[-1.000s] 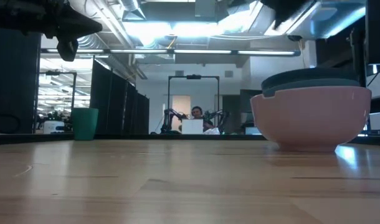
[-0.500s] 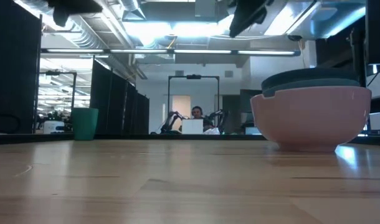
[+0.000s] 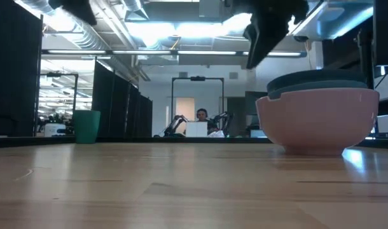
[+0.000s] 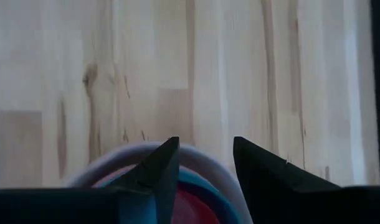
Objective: Nest bowls inside each other
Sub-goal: Stack the green cup on top of the orange cup
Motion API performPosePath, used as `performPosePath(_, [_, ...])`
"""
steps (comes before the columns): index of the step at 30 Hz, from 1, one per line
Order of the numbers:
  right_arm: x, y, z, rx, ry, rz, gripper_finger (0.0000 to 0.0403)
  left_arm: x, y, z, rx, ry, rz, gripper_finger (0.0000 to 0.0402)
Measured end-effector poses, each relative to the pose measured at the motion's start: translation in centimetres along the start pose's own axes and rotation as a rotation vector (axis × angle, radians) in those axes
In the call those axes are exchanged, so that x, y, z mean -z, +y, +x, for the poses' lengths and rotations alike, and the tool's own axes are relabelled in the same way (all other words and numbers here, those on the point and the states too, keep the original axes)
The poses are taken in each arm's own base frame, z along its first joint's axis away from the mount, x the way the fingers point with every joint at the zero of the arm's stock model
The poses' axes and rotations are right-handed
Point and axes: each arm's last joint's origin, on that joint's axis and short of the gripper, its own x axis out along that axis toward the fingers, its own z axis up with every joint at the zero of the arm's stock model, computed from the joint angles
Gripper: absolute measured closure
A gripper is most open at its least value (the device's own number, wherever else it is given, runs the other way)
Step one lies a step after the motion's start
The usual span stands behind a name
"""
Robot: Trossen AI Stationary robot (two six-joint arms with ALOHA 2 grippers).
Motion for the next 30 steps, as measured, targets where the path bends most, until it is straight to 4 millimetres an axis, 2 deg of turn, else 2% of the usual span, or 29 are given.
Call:
performPosePath(5, [0.3, -2.2, 1.0, -0.056, -0.015, -0.014, 0.0263, -0.6, 0.1, 4.4, -0.052, 0.266, -0.032, 0.028])
performPosePath(10, [0.9, -4.5, 1.9, -0.107, -0.042, -0.03, 0.0263, -0.6, 1.2, 8.8, -0.09, 0.539, -0.101, 0.0234])
performPosePath(16, [1.3, -6.6, 1.8, -0.159, -0.065, -0.015, 0.0263, -1.3, 2.4, 14.0, -0.13, 0.666, -0.108, 0.0238])
performPosePath(21, [1.6, -7.3, 1.2, -0.155, -0.077, -0.012, 0.0263, -2.0, 3.7, 16.0, -0.137, 0.681, -0.097, 0.0239])
performPosePath(26, [1.8, -7.3, 1.0, -0.158, -0.067, -0.019, 0.0263, -1.5, 4.9, 17.3, -0.138, 0.743, -0.072, 0.0239])
performPosePath(30, [1.8, -7.2, 0.9, -0.158, -0.069, -0.019, 0.0263, -1.2, 5.0, 18.5, -0.123, 0.771, -0.055, 0.0239])
